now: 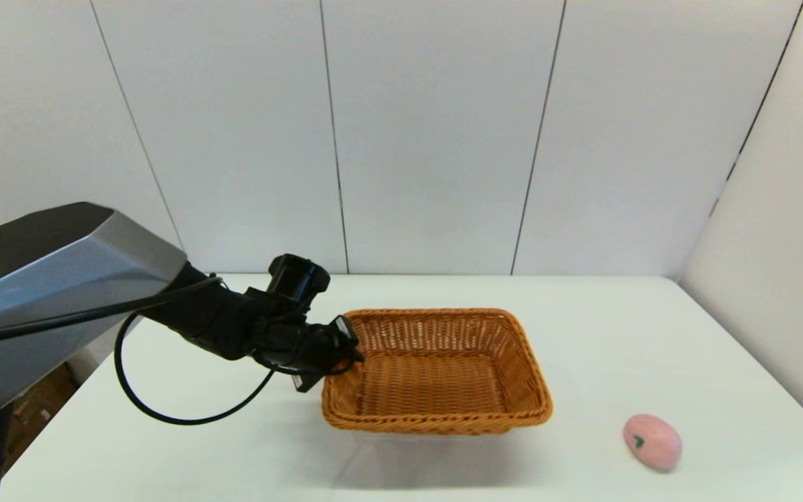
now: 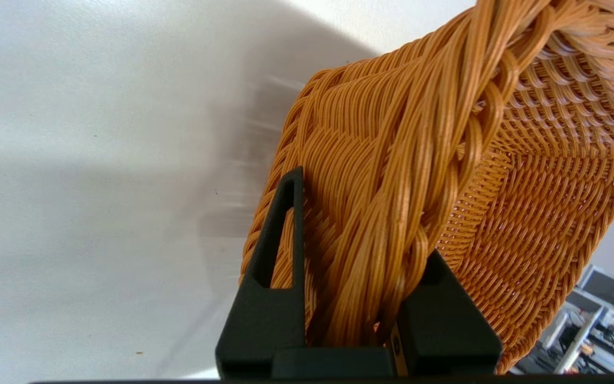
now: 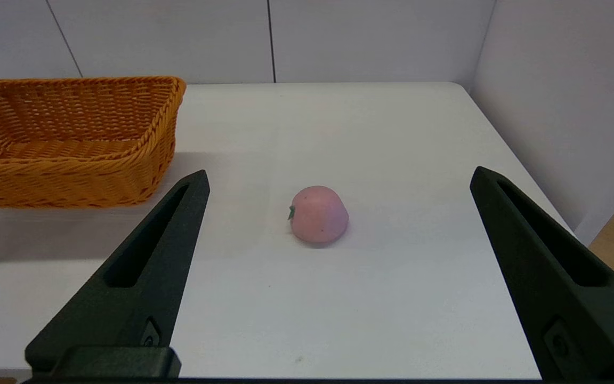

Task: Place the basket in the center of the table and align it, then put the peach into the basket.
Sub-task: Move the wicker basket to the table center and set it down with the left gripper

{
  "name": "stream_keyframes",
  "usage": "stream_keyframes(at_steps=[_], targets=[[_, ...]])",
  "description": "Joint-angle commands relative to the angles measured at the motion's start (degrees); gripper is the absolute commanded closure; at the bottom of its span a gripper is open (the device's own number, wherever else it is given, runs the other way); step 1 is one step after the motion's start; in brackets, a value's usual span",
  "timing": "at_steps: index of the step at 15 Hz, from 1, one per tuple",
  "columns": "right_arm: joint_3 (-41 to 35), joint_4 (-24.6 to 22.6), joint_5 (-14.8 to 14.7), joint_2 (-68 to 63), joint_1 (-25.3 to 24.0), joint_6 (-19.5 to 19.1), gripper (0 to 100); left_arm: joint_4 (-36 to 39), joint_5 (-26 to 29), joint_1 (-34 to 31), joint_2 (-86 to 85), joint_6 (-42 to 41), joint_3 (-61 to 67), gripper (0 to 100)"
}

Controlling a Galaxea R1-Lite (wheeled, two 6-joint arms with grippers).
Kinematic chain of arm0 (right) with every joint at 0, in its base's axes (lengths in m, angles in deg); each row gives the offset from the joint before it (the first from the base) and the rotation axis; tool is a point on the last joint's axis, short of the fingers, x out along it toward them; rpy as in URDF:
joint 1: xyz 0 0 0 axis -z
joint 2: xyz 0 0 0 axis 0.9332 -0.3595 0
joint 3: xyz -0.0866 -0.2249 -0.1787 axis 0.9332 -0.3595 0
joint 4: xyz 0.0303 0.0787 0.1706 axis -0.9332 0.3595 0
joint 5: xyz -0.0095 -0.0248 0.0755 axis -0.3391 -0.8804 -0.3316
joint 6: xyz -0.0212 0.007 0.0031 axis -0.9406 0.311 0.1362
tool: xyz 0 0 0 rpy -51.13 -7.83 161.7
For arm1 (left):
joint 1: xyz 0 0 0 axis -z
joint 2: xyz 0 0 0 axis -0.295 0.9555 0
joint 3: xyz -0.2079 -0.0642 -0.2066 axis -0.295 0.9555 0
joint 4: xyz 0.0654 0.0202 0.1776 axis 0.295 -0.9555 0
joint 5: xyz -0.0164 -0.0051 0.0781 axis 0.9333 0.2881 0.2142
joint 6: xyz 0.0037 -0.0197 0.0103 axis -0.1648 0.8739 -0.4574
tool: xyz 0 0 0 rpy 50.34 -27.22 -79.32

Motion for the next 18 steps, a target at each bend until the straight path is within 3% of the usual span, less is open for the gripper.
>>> stream_keyframes(at_steps=[1,6,7,12,15,18], targets=[[0.0,0.0,0.0,-0.1,0.0,0.0,0,0.1,-0.5,0.6,-0.1,0.3,0.2,100],[0.0,0.0,0.0,-0.1,0.0,0.0,0,0.1,-0.5,0.7,-0.1,0.4,0.1,100],[0.0,0.1,0.0,-0.1,0.0,0.0,0,0.1,-0.6,0.7,-0.1,0.4,0.1,0],[0.0,0.0,0.0,-0.1,0.0,0.0,0,0.2,-0.8,0.4,-0.1,0.6,0.1,0],[0.0,0.0,0.0,-0.1,0.0,0.0,0,0.0,-1.3,-4.5,-5.2,-0.3,0.2,0],[0.0,0.0,0.0,-0.1,0.0,0.0,0,-6.3,-1.8,-7.7,-19.9,-8.1,0.5,0]])
